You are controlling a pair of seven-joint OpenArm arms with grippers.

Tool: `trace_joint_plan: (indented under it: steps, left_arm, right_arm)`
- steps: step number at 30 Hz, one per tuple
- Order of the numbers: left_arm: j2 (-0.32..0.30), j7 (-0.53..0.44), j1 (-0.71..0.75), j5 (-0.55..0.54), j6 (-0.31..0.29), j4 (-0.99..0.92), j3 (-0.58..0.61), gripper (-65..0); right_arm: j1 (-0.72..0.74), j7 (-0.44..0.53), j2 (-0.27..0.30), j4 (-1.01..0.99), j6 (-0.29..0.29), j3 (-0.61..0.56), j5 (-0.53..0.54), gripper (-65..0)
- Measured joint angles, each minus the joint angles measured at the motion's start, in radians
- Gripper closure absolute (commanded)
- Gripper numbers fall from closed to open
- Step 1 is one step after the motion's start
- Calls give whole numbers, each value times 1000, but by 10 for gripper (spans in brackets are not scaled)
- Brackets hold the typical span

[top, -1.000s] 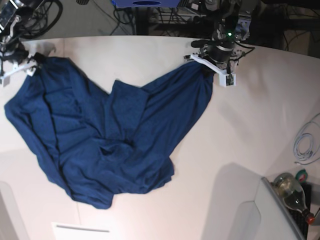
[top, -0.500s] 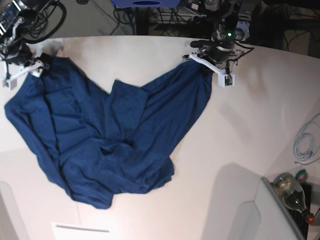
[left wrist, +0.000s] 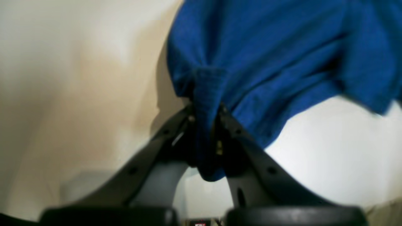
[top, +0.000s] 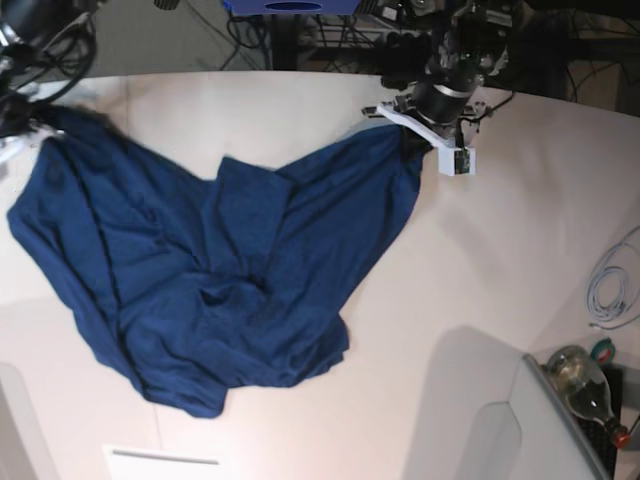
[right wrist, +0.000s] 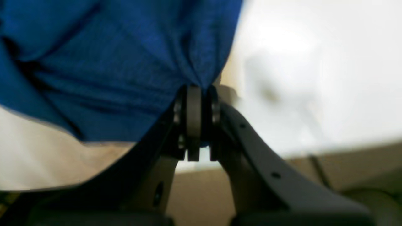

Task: Layout the t-shirt on the table in an organized manner, then fold the t-shirt properly
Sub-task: 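Hold the shirt with both grippers, spreading it flat, then lift the shirt with both grippers and shake it out over the table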

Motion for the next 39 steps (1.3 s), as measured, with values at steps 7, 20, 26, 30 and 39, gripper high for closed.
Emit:
trace_joint_plan:
  steps: [7, 20, 26, 30, 39]
  left_arm:
    - [-35, -4, 49, 5, 5, 63, -10, 0]
    - [40, 291, -550, 8, 2, -91, 79, 0]
    - [134, 304, -974, 2, 0, -482, 85, 0]
    - [169, 312, -1219, 9, 11, -634, 82, 0]
    - [184, 339, -1383, 6, 3, -389, 79, 0]
  right_arm:
    - [9, -128, 82, 87, 68, -91, -11, 0]
    - [441, 127, 304, -357, -31, -632, -10, 0]
    - [757, 346, 376, -598, -23, -876, 5, 0]
    - [940, 389, 439, -600, -26, -944, 1, 0]
    - [1093, 381, 566, -323, -30, -946, -9, 0]
